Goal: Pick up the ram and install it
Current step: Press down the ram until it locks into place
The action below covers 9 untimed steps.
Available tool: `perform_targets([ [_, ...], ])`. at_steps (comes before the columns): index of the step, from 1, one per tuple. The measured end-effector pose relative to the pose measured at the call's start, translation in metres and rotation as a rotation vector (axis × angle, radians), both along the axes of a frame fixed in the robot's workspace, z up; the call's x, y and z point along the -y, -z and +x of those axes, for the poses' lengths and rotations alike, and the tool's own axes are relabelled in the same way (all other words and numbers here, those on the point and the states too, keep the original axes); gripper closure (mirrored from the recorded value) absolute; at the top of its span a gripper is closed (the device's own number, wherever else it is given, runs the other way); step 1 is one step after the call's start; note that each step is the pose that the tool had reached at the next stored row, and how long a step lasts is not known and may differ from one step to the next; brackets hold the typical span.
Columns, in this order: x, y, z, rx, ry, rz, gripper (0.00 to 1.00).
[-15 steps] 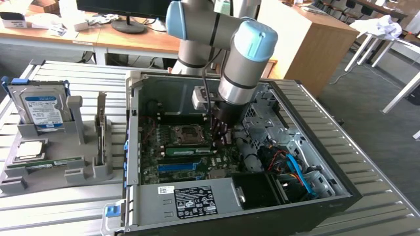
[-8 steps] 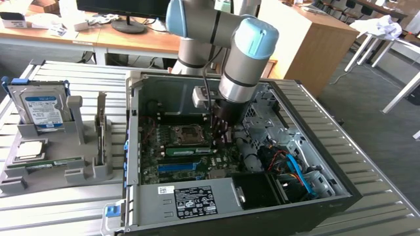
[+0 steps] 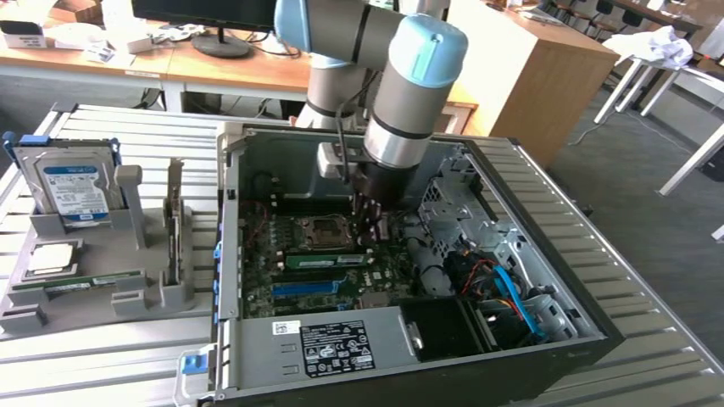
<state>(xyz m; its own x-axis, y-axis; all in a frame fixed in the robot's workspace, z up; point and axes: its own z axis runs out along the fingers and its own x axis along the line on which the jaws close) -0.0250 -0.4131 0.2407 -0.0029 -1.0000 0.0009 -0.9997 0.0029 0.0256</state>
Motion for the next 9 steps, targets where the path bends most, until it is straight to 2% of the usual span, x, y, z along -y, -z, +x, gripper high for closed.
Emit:
perform_targets([
  [9,-0.0002,0.0001,-0.041,0.0168,0.0,0.0006,0.9],
])
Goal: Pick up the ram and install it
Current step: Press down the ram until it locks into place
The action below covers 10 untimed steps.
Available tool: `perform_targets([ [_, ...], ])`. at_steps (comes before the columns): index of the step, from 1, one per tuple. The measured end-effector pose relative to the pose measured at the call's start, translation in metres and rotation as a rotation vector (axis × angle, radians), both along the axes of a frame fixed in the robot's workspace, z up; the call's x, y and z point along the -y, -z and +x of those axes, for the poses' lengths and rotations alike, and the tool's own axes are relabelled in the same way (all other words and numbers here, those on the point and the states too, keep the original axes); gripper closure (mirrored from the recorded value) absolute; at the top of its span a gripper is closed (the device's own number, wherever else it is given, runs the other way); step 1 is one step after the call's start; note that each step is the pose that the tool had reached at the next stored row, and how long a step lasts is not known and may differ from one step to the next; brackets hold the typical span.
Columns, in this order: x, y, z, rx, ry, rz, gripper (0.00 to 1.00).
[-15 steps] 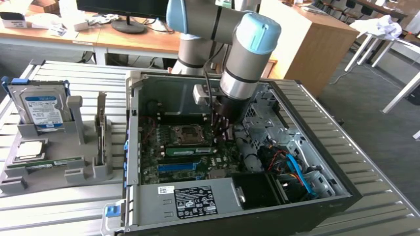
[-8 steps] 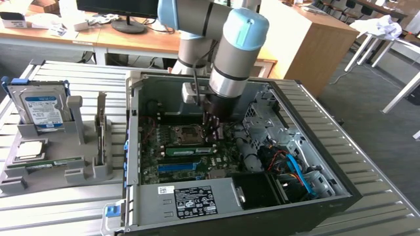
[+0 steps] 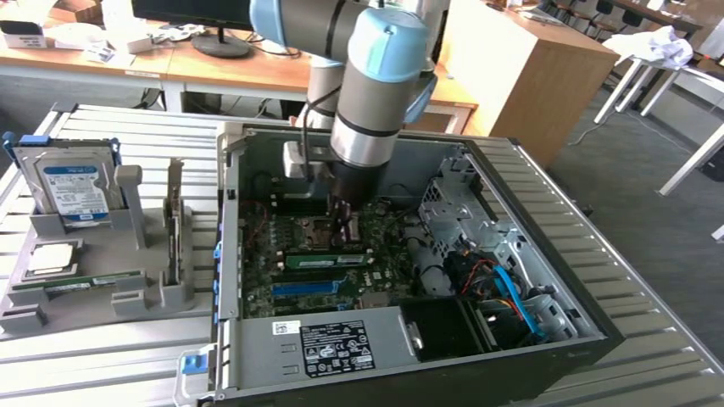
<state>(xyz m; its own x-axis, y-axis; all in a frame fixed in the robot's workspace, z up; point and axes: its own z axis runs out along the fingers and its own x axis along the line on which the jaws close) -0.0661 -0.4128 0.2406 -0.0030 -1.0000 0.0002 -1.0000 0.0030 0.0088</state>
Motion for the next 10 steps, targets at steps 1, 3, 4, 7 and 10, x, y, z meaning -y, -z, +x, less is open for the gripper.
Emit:
perform_targets([
  [1,0.0,0.0,-0.005,0.002,0.0,0.0,0.9],
  [3,0.0,0.0,-0.014,0.0061,0.0,-0.0001,0.9],
  [4,0.0,0.0,-0.018,0.0082,0.0,0.0,0.9],
  [7,0.0,0.0,-0.032,0.0147,0.0,0.0001,0.9],
  [10,0.0,0.0001,-0.041,0.0171,0.0,0.0007,0.9],
])
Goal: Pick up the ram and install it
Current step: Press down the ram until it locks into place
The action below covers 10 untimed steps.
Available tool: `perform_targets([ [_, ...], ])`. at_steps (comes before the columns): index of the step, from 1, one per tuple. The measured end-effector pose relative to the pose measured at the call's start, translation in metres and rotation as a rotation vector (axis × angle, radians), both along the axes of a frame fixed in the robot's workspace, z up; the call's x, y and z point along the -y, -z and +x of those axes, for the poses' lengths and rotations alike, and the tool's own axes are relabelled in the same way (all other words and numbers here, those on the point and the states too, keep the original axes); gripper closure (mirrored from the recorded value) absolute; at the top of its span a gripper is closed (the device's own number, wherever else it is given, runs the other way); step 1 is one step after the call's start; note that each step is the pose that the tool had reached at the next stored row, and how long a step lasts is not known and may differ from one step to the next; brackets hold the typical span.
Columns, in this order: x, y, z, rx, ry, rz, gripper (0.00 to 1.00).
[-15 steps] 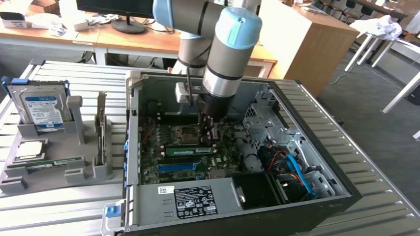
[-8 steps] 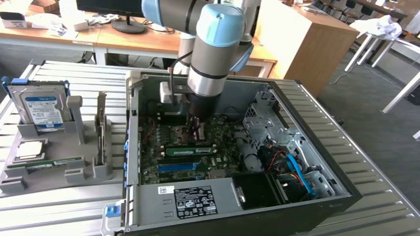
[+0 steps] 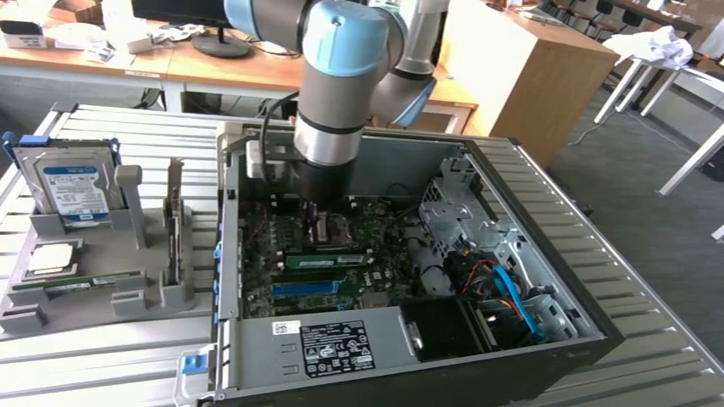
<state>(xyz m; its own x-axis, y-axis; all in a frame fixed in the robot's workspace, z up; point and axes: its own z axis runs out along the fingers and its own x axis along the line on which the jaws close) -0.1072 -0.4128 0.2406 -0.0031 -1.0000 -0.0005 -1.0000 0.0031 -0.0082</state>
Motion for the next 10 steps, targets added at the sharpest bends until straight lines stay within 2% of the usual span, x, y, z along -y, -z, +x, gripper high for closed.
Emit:
perform_targets([
  [10,0.0,0.0045,-0.0114,0.0001,0.0,0.0,0.9],
])
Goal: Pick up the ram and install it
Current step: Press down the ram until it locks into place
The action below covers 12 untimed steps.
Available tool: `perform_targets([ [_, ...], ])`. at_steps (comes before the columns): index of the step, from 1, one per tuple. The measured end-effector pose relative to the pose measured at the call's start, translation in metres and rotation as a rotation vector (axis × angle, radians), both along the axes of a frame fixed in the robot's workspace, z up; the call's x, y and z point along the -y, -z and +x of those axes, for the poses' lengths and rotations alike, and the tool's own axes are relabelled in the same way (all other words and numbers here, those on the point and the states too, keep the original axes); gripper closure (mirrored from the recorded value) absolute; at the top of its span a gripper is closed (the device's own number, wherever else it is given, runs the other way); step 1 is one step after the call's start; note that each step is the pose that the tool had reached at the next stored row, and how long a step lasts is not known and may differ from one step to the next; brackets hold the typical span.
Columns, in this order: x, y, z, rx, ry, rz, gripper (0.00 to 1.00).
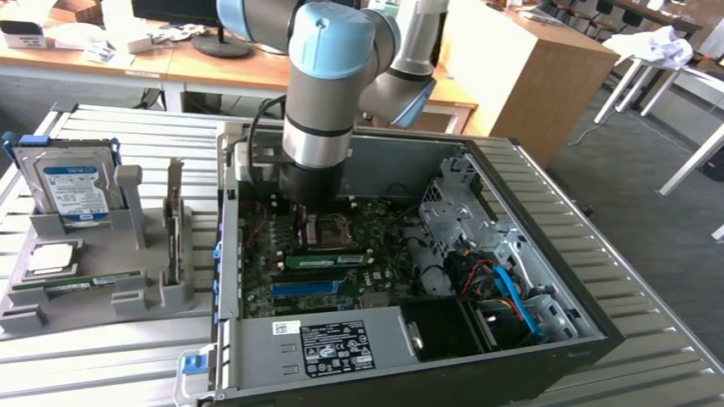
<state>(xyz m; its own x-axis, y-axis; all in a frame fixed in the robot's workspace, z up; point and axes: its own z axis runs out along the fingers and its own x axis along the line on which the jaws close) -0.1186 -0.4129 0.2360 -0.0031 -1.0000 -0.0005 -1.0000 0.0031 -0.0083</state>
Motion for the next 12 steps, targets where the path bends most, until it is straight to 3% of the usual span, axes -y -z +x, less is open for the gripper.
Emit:
perform_targets([
  [12,0.0001,0.0133,0.0,-0.0006,0.0,-0.0003,0.9],
])
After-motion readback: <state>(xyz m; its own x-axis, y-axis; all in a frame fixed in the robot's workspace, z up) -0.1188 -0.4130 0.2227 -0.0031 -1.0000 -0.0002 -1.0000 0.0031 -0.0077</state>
